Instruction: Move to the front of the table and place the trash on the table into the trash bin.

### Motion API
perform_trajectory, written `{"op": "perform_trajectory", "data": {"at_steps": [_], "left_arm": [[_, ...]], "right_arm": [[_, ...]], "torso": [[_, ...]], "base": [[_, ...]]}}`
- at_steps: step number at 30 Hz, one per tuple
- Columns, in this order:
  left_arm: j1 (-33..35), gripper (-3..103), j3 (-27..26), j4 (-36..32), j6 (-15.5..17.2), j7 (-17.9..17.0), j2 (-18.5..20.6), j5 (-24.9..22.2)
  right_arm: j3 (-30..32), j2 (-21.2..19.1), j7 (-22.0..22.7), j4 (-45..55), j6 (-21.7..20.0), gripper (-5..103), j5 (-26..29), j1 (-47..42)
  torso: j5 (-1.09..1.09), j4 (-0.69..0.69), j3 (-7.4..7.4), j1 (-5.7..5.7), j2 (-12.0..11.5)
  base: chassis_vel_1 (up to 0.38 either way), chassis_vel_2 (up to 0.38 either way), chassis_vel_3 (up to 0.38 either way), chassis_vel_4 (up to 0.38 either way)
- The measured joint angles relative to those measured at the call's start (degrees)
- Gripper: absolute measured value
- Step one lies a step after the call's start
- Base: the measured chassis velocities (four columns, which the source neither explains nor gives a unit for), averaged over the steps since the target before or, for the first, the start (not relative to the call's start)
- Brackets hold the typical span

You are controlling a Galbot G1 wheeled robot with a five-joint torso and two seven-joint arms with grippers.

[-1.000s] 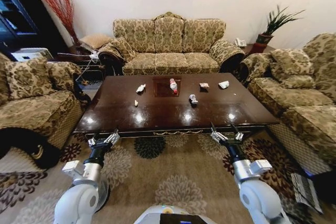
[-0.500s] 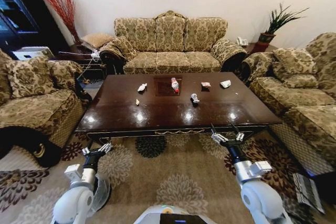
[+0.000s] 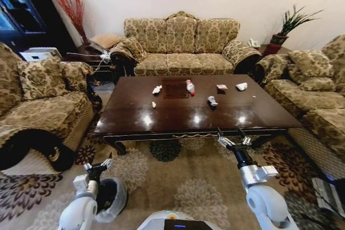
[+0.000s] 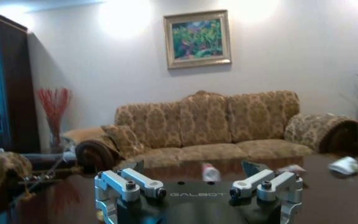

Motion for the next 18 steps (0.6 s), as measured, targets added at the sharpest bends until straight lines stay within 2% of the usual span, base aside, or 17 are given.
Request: {"op": "perform_trajectory", "data": {"at_steps": [1, 5, 8, 13, 16, 18], "left_arm": [[0.05, 94, -0.16, 2.00, 0.19, 0.39, 0.60, 1.44], [0.44, 90, -0.66, 6.88, 0.38, 1.68, 2.35, 3.26], [0.51, 94, -0.14, 13.91, 0.45, 1.83, 5.55, 1.34], [-0.55, 94, 0.80, 19.58, -0.11, 2.85, 8.03, 1.22], [-2.07, 96, 2.43, 24.88, -0.77, 3.01, 10.14, -0.94], [-2.61, 92, 2.75, 26.30, -0.82, 3.08, 10.50, -1.42]], "right_arm": [[-0.24, 0.13, -0.13, -0.01, 0.52, 100, 0.05, 0.00], [-0.30, 0.20, -0.90, -0.30, 1.76, 100, -0.03, 0.03], [1.08, -0.43, -1.42, -1.81, 2.80, 100, 0.64, 0.31], [1.75, -0.94, -1.39, -2.62, 3.17, 100, 1.04, 0.12], [2.00, -1.06, -1.06, -2.57, 3.14, 100, 1.00, -0.30], [2.10, -1.04, -0.90, -2.59, 3.16, 100, 0.97, -0.24]], "torso": [[-0.06, -0.01, 0.00, 0.00, 0.00], [-0.04, 0.01, -0.01, 0.00, 0.00], [-0.02, 0.02, -0.01, 0.00, 0.00], [0.04, -0.01, 0.00, 0.00, 0.00], [0.03, -0.02, 0.00, 0.00, 0.00], [0.02, -0.01, 0.00, 0.00, 0.00]], "base": [[0.213, 0.234, -0.178, -0.193], [0.169, 0.160, -0.128, -0.144], [0.035, 0.038, -0.006, -0.019], [-0.055, -0.053, 0.025, 0.029], [-0.025, -0.028, 0.006, 0.002], [0.000, 0.000, 0.000, 0.000]]}}
